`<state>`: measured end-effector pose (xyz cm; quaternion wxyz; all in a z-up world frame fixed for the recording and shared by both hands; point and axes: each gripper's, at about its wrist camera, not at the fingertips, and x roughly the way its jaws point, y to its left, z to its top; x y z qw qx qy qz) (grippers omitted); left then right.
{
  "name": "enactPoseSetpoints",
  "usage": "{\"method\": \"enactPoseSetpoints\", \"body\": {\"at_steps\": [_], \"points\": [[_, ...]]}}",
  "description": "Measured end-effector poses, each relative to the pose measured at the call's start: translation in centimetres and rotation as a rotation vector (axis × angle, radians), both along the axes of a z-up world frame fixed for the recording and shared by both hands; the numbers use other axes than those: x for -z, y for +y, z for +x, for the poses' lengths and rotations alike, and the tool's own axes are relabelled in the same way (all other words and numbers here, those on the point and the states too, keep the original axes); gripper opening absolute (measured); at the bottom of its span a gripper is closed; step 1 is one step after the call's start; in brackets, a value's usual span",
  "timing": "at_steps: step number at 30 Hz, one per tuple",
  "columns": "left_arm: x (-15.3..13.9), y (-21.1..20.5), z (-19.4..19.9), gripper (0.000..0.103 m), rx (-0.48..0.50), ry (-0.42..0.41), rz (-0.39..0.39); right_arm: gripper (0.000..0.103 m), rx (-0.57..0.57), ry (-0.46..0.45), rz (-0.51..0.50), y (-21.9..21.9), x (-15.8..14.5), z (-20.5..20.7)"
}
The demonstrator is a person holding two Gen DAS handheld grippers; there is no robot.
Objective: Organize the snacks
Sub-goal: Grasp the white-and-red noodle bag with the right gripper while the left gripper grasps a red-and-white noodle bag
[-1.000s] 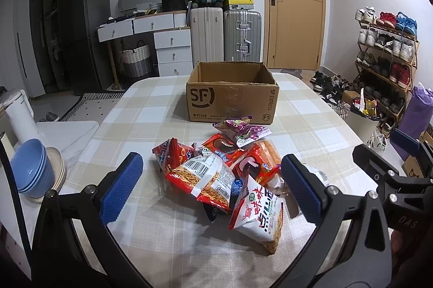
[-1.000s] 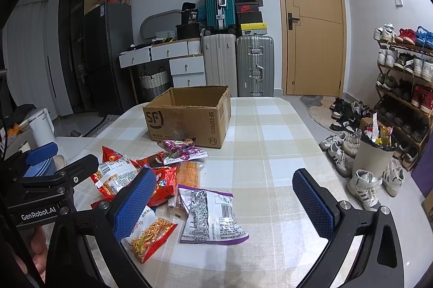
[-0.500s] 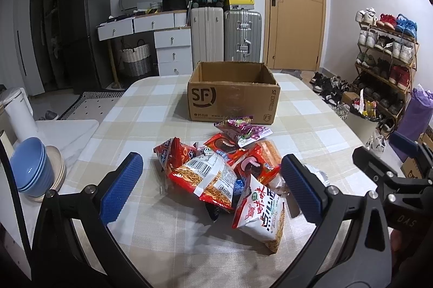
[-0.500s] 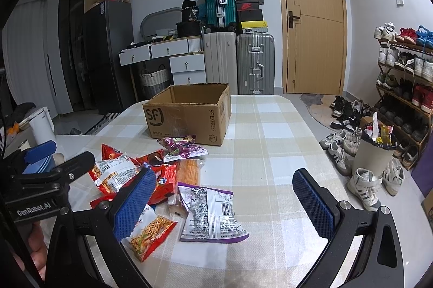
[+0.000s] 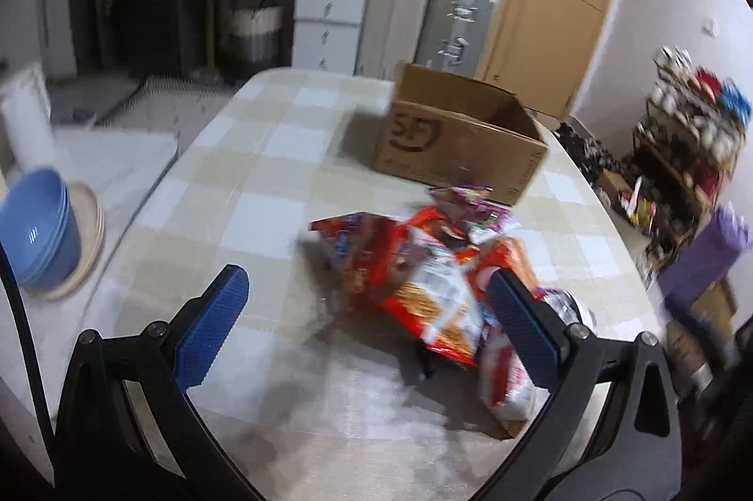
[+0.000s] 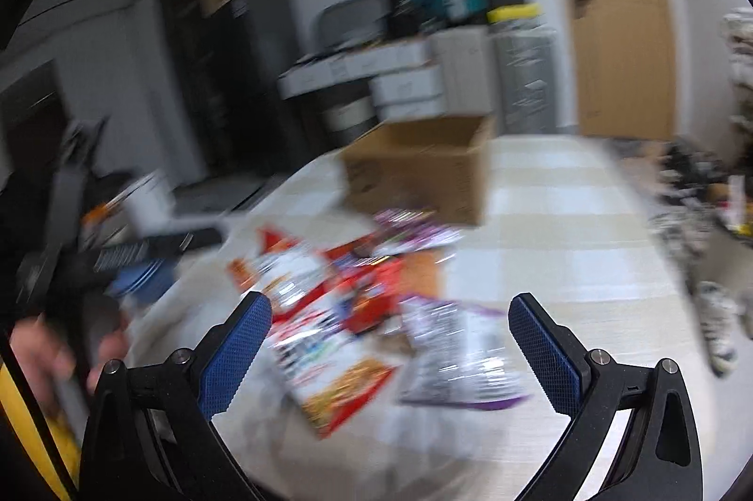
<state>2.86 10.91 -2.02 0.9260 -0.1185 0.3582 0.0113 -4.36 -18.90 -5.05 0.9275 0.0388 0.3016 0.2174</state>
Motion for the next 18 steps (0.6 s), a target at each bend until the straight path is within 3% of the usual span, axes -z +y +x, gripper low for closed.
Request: {"method": "enactPoseSetpoints", "body": {"at_steps": [3,7,11,14,18], "points": [[1.3,2.5,1.2,0.102,0.010,0.070,-0.136,0.102,-0.138,0.050,-0.069,2.9,1.5,0.9],[3.3,3.9,2.3,0.102,0.020,0.165,-0.223,0.094,-0.247,0.087,-0.197,6.6,3.9,2.1],[4.1,3.4,2.7,0.102,0.040,0.187,-0.242,0.085,-0.287,0.102,-0.302,8.5,5.6,2.6],[4.2,2.5,2.9,0.102,0.053,0.195,-0.241,0.081,-0.281,0.126,-0.287,8.4,6.3,4.0],[4.2,1.5,3.1,0.102,0.074,0.203,-0.250,0.065,-0.306,0.170,-0.256,8.0,6.8,5.1]]}}
